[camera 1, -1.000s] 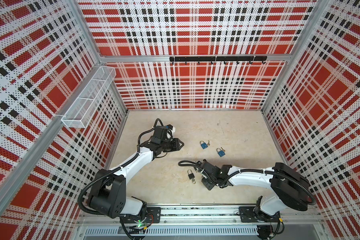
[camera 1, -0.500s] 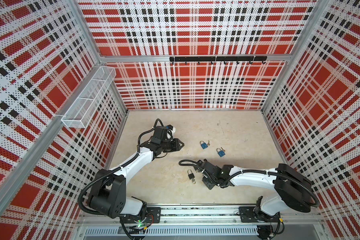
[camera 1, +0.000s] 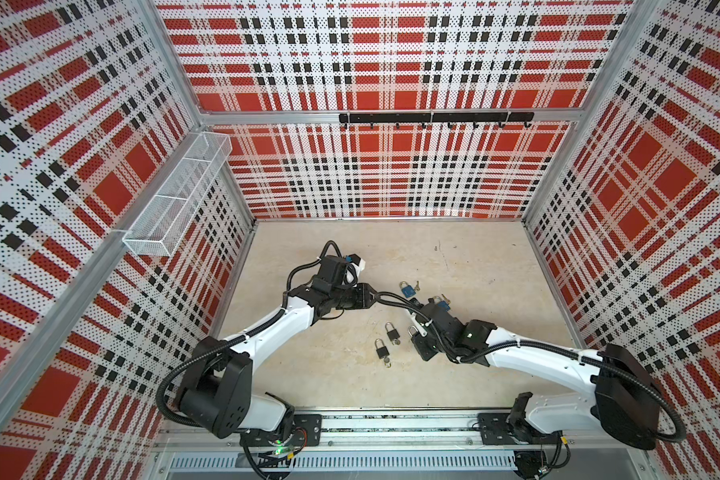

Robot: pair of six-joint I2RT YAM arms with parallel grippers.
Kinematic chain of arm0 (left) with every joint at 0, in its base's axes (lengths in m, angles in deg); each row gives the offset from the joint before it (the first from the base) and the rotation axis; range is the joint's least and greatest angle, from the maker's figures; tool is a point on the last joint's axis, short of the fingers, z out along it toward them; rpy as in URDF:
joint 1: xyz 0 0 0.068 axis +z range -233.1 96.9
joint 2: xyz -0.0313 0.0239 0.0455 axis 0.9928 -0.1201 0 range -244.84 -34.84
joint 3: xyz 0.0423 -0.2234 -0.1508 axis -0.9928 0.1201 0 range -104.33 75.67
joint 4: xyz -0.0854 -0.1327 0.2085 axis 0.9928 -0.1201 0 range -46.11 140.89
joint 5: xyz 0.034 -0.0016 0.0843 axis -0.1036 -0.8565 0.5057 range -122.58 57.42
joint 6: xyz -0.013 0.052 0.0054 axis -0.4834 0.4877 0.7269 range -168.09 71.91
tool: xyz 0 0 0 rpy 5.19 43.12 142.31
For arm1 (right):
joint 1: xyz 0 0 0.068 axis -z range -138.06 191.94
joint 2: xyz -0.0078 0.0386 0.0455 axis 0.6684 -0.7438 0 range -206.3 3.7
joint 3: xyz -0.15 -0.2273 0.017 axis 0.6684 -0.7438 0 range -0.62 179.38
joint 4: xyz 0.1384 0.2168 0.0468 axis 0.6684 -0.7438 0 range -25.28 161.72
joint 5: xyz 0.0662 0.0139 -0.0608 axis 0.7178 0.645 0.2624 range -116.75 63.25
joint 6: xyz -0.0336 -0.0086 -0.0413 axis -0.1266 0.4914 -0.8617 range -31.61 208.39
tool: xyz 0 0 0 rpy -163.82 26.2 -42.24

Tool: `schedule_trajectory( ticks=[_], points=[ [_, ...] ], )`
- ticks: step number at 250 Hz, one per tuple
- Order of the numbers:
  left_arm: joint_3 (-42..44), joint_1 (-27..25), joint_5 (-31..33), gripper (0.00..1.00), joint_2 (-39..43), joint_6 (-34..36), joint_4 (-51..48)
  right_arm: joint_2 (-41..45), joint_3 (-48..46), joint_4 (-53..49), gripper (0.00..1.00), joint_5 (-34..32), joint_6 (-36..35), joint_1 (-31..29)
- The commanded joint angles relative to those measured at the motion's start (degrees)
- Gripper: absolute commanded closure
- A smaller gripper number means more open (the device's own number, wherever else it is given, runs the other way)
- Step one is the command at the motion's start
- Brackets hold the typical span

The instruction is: Lock with the key

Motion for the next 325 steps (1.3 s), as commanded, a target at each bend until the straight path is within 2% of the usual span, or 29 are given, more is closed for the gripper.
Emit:
schedule_trajectory(
  ticks=[1,57,110,209,325],
  points=[
    [-0.9,-2.0,-3.3,0.67,-0.5,-0.6,3.5,2.8,0.1,2.5,0.78,1.9,-2.2,1.9],
    [-0.9,-6.9,-6.9,0.66,-2.9,-3.9,10.1,4.7,1.1,2.9,0.78,2.5,-3.5,3.9],
    [-2.5,-10.2,-8.3,0.66,-6.6,-4.9,12.2,5.1,1.5,3.1,0.79,2.9,-3.4,4.2],
    [-3.3,-12.5,-11.5,0.66,-11.6,-7.0,16.3,5.7,1.4,2.4,0.79,2.6,-3.7,4.3],
    [-3.7,-13.6,-12.7,0.67,-13.3,-7.9,17.8,5.7,1.8,2.1,0.79,2.3,-3.8,4.4]
  ],
)
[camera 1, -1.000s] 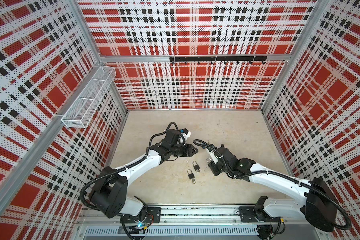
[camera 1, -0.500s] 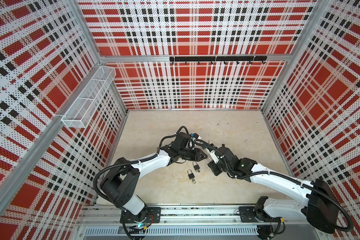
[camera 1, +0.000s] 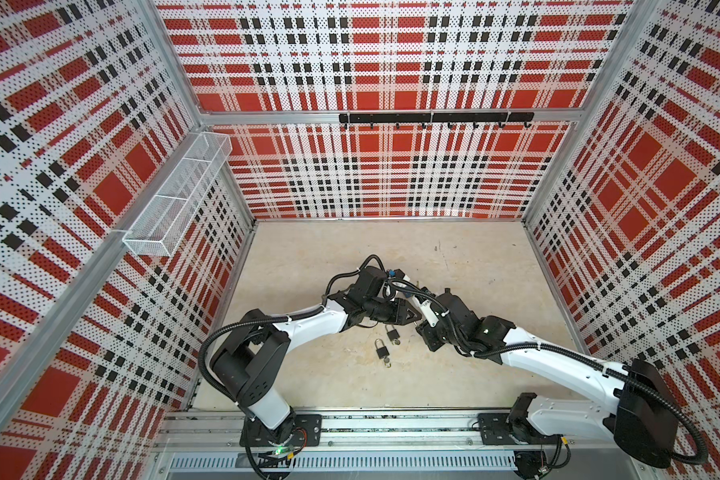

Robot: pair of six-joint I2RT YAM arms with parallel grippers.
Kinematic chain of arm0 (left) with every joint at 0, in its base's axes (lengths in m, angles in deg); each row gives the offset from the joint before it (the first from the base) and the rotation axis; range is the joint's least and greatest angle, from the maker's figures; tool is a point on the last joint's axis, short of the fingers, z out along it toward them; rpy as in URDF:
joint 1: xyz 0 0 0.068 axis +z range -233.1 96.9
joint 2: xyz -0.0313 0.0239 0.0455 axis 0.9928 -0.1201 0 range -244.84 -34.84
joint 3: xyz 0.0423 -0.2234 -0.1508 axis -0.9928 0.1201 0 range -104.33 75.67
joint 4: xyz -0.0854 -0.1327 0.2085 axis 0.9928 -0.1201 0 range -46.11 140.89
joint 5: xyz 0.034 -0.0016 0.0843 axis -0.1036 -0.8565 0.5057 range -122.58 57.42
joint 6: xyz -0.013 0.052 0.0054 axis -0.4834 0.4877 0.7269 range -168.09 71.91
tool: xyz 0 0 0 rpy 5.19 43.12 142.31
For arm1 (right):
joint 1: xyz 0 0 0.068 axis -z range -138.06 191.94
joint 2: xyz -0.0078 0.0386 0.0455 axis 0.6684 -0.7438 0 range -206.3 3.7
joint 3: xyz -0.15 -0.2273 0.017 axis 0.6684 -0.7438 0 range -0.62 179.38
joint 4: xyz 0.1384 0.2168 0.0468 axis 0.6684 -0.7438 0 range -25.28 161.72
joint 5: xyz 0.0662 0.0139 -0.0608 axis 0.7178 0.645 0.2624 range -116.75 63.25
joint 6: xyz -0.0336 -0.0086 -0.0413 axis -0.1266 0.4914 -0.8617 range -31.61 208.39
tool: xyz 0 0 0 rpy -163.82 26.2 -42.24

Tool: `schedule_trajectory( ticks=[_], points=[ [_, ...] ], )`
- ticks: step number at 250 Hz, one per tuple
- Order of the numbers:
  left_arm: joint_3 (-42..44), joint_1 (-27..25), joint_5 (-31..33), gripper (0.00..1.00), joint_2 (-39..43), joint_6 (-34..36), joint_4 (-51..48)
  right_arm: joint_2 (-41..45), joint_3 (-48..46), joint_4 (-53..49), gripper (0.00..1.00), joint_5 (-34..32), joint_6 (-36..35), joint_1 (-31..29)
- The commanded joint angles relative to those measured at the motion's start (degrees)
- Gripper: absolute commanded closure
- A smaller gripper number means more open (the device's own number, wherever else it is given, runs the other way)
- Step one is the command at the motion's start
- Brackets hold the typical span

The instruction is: Lock with the key

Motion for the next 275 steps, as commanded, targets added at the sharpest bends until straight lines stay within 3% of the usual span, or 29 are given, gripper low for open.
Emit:
schedule_trajectory(
  ticks=[1,98,126,160,180,202,231,275],
  points=[
    [-2.0,-0.6,-1.2,0.67,-0.8,-0.4,1.8,1.0,1.8,1.8,0.79,-0.3,-1.0,0.2],
    [-2.1,-0.8,-1.3,0.74,-1.9,-0.4,1.8,1.3,1.9,1.7,0.79,-0.2,-1.0,0.2],
    [-2.1,-0.8,-1.0,0.82,-2.2,-0.4,1.9,1.6,2.0,1.6,0.80,-0.2,-0.9,0.2],
    [-2.3,-0.8,-1.1,1.00,-2.6,-0.6,2.0,2.0,1.9,1.7,0.79,-0.4,-0.9,0.2],
    [-2.3,-0.8,-0.4,1.00,-2.9,-0.8,2.3,2.3,1.8,1.7,0.79,-0.6,-0.5,0.2],
    [-2.2,-0.7,0.2,1.00,-3.1,-1.7,3.1,2.6,1.1,2.7,0.74,-0.5,0.3,0.3],
    [-1.4,-0.6,1.8,1.00,-2.3,-3.9,5.4,3.8,-0.2,4.7,0.55,2.1,2.6,1.6],
    [-0.1,0.0,8.4,1.00,-0.3,-8.6,9.2,10.1,-5.0,10.1,0.49,7.4,5.8,6.5]
  ],
)
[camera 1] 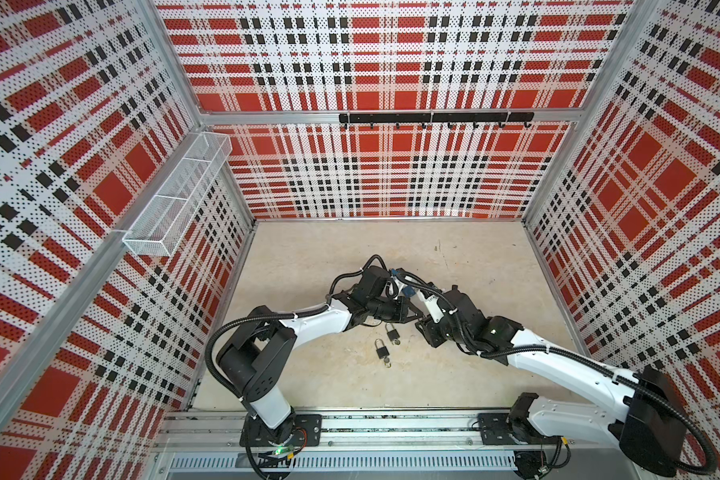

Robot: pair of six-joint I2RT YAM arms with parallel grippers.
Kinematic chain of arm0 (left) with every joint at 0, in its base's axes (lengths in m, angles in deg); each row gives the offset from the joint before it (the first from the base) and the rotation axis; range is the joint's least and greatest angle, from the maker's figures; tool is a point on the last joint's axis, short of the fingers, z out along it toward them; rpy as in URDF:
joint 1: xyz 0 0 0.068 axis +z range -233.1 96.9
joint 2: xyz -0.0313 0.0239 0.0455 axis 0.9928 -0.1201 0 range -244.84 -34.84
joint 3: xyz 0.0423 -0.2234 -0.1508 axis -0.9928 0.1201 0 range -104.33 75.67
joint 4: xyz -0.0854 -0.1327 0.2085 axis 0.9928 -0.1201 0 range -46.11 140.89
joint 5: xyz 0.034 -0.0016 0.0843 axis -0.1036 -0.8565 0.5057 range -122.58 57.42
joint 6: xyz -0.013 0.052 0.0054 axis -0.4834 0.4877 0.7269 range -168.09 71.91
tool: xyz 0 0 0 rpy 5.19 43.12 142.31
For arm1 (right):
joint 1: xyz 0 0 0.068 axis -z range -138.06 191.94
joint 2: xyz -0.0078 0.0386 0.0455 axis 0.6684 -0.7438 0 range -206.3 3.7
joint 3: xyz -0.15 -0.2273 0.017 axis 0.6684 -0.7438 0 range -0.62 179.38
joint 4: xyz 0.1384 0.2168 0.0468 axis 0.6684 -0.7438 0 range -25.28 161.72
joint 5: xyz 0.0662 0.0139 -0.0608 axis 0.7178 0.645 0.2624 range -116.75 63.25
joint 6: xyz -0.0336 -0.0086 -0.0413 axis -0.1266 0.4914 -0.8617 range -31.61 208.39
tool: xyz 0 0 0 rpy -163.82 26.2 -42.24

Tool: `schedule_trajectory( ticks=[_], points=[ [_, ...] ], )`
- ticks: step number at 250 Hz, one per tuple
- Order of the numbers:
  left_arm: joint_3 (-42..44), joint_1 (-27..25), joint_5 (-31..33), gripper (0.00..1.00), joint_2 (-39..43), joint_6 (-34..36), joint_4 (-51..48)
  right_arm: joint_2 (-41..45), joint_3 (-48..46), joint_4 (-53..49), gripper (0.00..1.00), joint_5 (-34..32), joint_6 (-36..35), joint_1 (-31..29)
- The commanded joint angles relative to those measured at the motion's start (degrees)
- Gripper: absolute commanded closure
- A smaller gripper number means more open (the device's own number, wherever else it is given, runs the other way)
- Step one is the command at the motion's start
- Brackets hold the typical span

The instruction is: Lock with the key

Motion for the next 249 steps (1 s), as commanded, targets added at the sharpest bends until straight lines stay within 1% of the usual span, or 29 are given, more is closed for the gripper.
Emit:
schedule_trajectory(
  ticks=[1,32,66,94,124,147,181,249],
  points=[
    [0.8,0.4,5.8,1.00,1.9,-4.0,5.1,4.9,-3.1,6.6,0.49,4.6,3.0,3.4],
    [0.7,-0.3,9.1,1.00,2.4,-7.1,7.6,9.8,-7.3,10.9,0.49,11.5,4.9,9.6],
    [0.9,-1.2,11.9,1.00,3.2,-11.4,10.6,13.9,-13.2,19.1,0.50,20.8,8.7,18.7],
    [1.1,-1.7,14.4,1.00,4.7,-15.0,12.8,15.0,-15.5,24.5,0.53,26.3,10.4,22.7],
    [1.1,-1.9,15.8,1.00,6.6,-17.8,13.3,14.2,-15.1,27.9,0.57,29.2,10.6,23.4],
    [0.9,-1.9,15.6,1.00,7.8,-19.5,13.5,12.6,-13.7,28.5,0.57,31.1,10.1,23.3],
    [0.8,-2.1,15.1,1.00,9.1,-20.8,13.5,10.9,-12.5,30.9,0.52,33.0,9.8,23.3],
    [0.3,-3.0,14.2,1.00,9.9,-21.5,13.5,9.8,-10.3,30.7,0.52,32.2,8.0,23.3]
  ],
)
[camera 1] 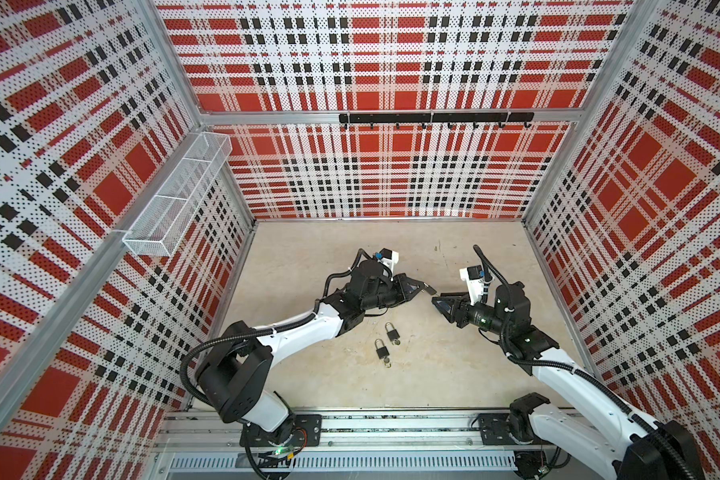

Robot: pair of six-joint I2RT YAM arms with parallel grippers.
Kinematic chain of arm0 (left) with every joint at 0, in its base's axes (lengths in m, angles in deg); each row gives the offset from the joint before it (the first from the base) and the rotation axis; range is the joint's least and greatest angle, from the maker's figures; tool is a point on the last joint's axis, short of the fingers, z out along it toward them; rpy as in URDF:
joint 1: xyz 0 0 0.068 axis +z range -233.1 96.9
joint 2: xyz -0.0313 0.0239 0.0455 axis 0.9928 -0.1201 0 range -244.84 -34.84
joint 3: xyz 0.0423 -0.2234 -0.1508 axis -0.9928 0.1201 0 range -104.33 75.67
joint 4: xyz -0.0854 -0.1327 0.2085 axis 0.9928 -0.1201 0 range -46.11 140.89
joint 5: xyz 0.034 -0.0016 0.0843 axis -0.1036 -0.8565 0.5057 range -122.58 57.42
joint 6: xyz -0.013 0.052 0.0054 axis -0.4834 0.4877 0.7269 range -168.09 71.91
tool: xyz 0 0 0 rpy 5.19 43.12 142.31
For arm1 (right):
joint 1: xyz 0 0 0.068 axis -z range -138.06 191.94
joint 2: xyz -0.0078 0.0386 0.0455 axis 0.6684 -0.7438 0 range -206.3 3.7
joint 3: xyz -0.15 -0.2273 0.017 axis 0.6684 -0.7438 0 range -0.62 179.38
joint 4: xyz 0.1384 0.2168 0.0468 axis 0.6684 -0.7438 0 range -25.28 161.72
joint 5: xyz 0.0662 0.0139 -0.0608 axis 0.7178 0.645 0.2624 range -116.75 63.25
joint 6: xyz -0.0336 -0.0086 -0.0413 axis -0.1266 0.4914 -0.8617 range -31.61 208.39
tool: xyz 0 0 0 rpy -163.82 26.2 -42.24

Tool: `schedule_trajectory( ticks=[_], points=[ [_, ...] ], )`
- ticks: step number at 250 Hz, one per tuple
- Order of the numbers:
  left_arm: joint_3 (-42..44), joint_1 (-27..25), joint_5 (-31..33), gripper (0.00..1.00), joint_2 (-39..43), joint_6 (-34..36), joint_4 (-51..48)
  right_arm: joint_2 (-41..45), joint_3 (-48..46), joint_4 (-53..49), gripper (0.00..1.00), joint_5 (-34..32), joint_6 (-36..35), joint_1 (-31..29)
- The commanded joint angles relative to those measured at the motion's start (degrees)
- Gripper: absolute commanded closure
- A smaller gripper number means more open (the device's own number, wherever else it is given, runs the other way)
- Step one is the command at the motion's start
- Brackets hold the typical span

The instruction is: Lock with the key

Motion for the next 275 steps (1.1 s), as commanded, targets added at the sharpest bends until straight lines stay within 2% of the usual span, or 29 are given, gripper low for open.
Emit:
schedule_trajectory(
  ticks=[1,74,112,201,275],
  points=[
    [-0.4,-0.7,-0.4,1.00,1.8,-1.5,2.6,-0.2,2.3,3.3,0.52,0.6,-1.5,0.2],
    [-1.2,-0.9,-0.6,1.00,2.0,-1.6,2.7,-2.8,4.2,2.3,0.57,0.5,-2.8,0.1],
    [-1.1,-0.9,-1.1,1.00,2.1,-1.6,2.9,-3.6,4.5,2.0,0.66,0.5,-3.1,0.1],
    [-1.2,-0.9,-1.3,1.00,2.2,-2.0,4.0,-5.5,5.3,2.4,0.63,1.1,-3.2,-0.7],
    [-0.8,-0.9,-1.7,1.00,1.9,-2.4,5.2,-7.0,6.1,2.5,0.69,0.9,-3.5,-1.7]
  ],
)
